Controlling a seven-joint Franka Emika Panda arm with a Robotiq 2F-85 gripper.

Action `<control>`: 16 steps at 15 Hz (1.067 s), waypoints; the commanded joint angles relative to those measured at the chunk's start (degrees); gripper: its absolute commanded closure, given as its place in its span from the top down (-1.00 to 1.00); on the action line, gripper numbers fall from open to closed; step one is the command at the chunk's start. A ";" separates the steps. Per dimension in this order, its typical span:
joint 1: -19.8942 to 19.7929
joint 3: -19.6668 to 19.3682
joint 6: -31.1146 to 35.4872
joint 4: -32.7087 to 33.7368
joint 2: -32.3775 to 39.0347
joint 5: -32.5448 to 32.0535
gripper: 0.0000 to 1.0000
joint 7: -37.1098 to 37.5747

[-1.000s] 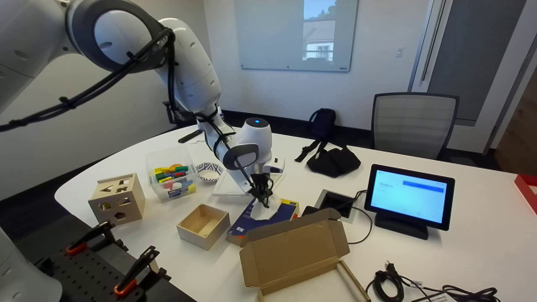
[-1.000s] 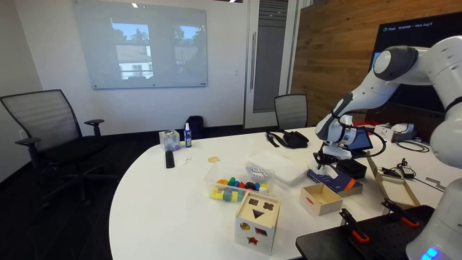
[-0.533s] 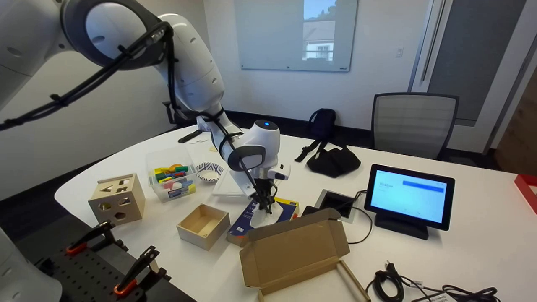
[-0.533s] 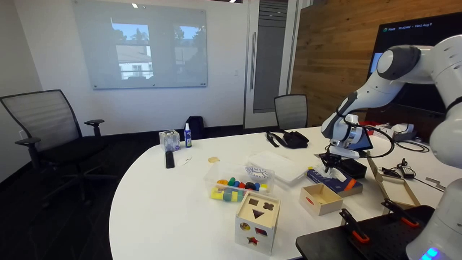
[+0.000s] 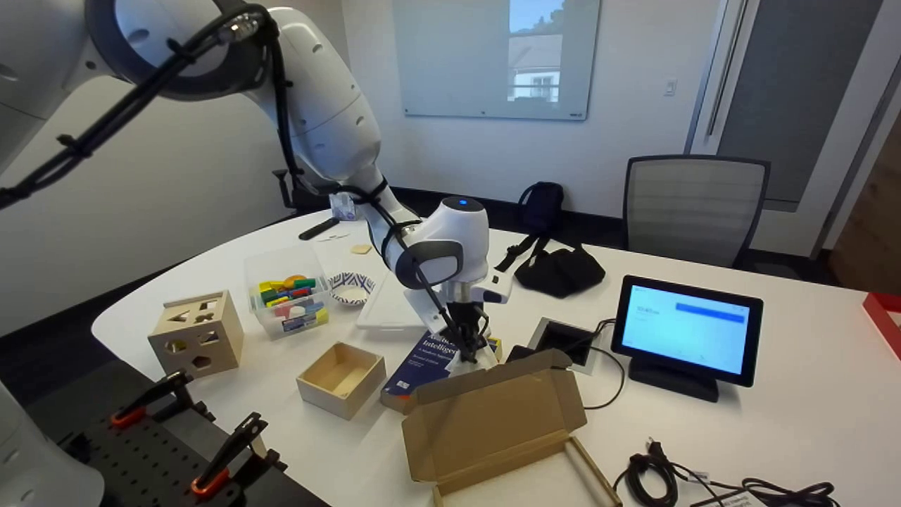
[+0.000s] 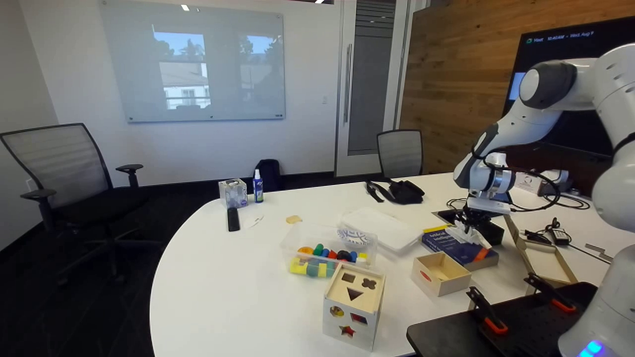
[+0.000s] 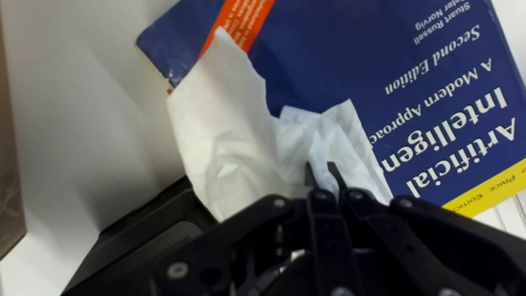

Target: Use the white napkin to wipe the blue book.

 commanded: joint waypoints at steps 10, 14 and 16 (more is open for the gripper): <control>-3.51 9.14 -7.31 -4.11 -3.58 7.16 -0.99 -4.51; -3.89 7.85 -12.82 -5.86 -5.26 8.40 -0.99 -6.91; -2.31 4.81 -11.60 -7.35 -6.47 7.83 -0.99 -4.55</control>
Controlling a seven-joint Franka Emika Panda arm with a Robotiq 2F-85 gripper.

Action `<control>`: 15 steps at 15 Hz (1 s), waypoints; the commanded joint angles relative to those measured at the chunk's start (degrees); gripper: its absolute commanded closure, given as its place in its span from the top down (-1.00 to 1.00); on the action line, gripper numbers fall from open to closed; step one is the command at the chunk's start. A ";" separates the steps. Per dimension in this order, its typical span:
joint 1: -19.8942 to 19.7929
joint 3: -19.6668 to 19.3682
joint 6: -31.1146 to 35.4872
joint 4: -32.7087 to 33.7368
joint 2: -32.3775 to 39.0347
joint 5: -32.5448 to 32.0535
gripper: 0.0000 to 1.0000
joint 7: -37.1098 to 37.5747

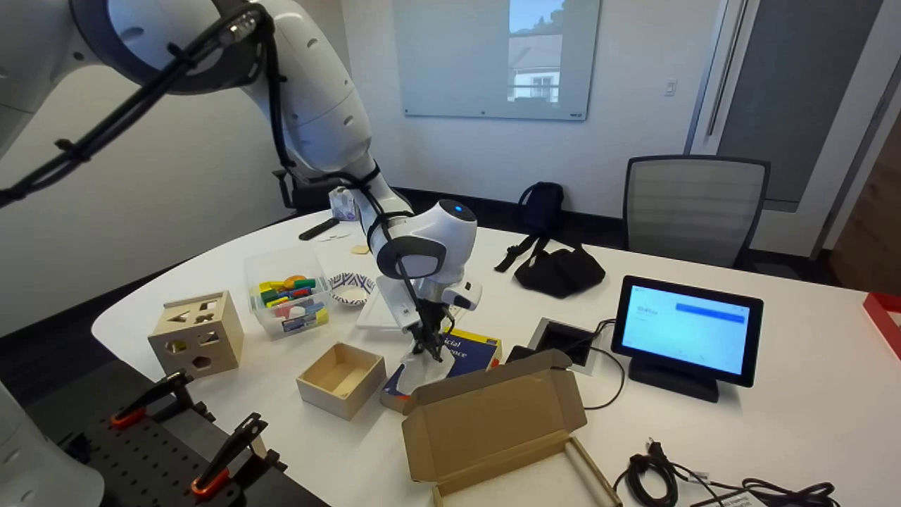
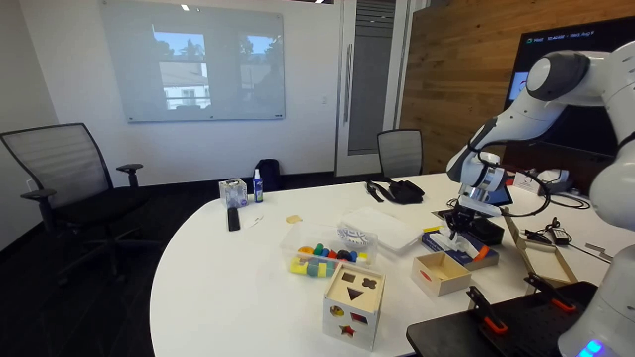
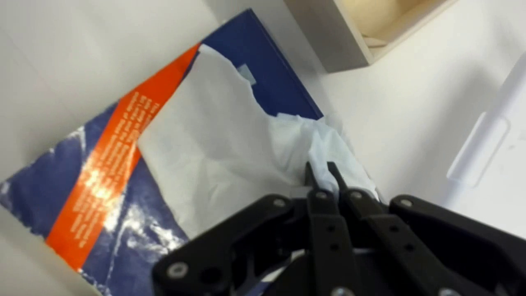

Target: Use the white napkin to wipe the blue book.

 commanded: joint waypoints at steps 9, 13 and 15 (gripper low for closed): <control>1.60 -5.68 14.87 -8.84 -5.65 0.98 -0.99 1.14; 1.32 -1.59 16.05 -10.55 -5.26 1.18 -0.99 -0.67; 0.63 1.26 14.22 -11.96 -6.39 1.42 -0.99 -1.92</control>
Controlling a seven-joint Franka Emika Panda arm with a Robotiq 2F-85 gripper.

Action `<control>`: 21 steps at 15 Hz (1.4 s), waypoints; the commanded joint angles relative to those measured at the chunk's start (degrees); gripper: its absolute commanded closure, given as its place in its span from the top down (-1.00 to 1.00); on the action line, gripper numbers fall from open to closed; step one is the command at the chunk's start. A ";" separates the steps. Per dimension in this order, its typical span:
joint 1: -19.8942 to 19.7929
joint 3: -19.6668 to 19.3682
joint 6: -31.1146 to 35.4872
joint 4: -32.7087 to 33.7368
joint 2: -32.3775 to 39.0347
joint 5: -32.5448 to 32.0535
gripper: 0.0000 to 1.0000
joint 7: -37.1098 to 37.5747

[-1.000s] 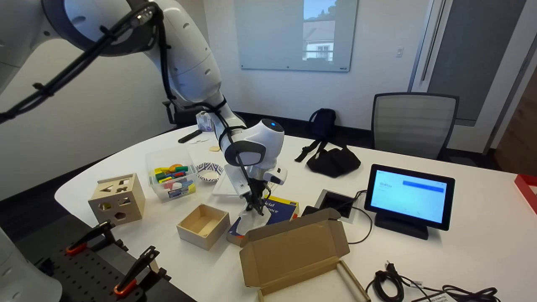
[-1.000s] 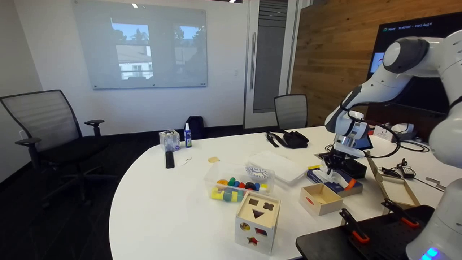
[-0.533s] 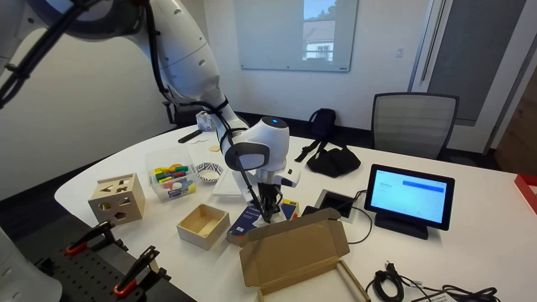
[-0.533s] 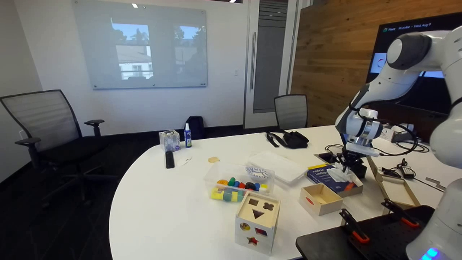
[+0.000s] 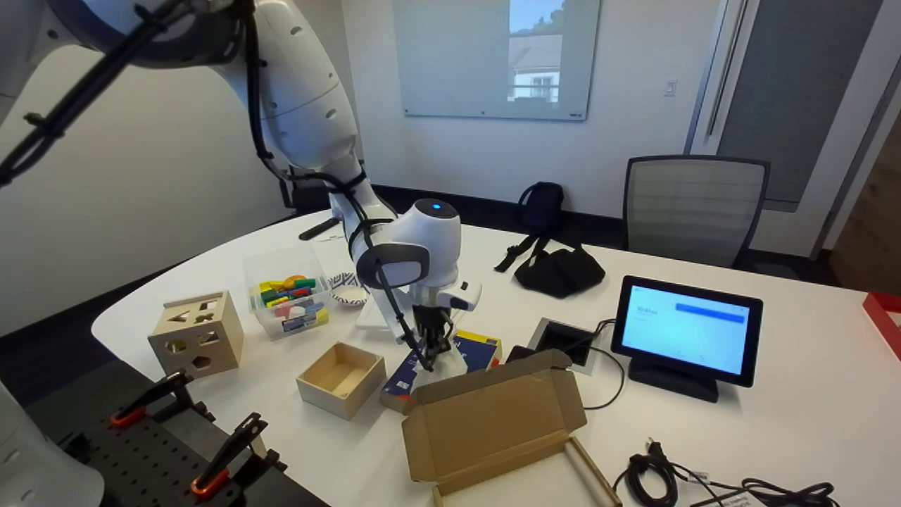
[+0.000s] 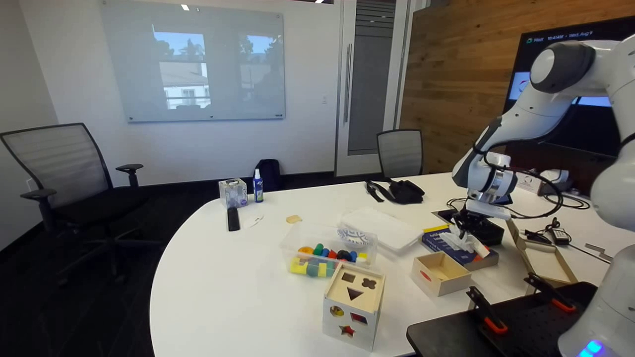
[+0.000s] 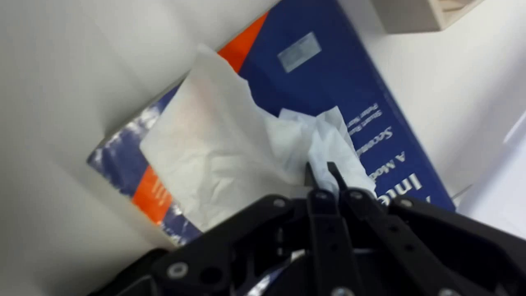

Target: Use the white napkin to wipe the blue book.

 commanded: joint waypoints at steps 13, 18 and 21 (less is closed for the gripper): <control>16.23 -17.87 4.57 -13.18 -9.29 -10.22 -0.99 16.29; 23.85 -24.91 7.50 -11.55 -5.38 -14.40 -0.99 24.44; 19.79 -18.42 7.62 -10.45 -5.22 -11.41 -0.99 21.55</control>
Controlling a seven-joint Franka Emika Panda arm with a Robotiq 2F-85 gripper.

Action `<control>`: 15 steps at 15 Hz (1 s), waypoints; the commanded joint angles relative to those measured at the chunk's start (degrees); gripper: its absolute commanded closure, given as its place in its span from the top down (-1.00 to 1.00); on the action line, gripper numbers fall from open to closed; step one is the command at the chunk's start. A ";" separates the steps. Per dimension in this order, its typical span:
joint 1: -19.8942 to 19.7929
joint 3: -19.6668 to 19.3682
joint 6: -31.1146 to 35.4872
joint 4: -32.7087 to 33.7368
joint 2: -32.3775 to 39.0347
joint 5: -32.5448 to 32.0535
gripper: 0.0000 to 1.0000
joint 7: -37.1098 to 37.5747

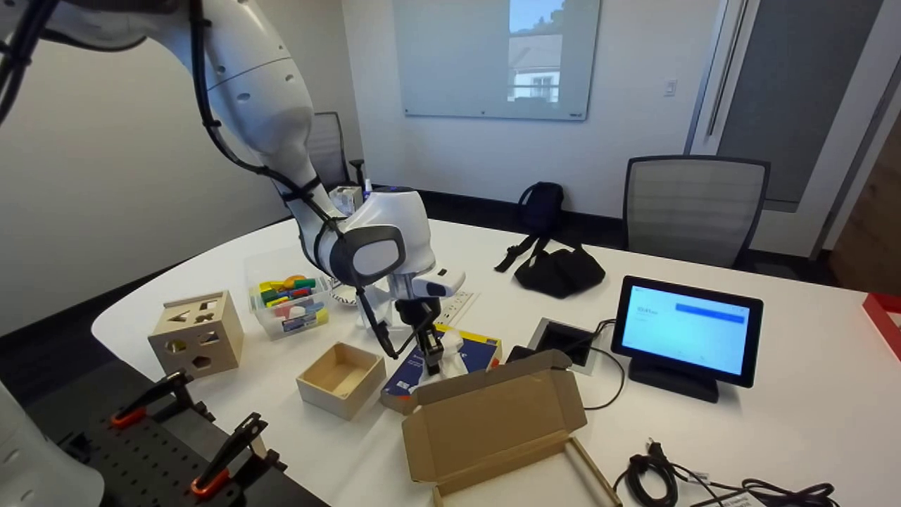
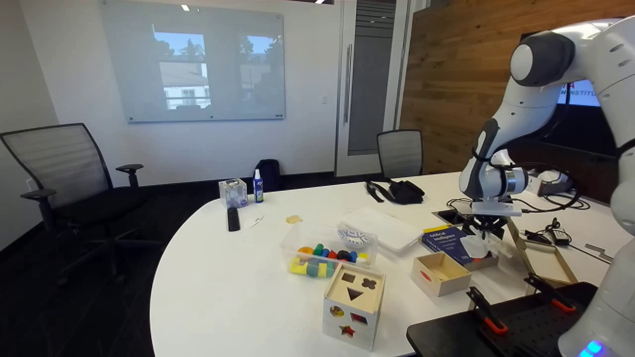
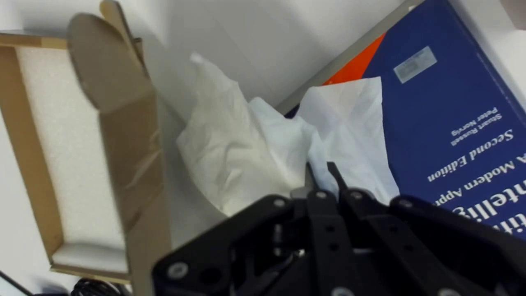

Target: Use the white napkin to wipe the blue book.

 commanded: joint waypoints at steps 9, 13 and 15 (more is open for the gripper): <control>-7.03 10.49 3.24 6.01 1.64 6.41 -0.99 -0.54; -6.54 9.03 3.03 9.69 3.62 6.60 -0.99 0.97; -5.95 8.27 3.54 11.83 5.55 6.62 -0.99 2.01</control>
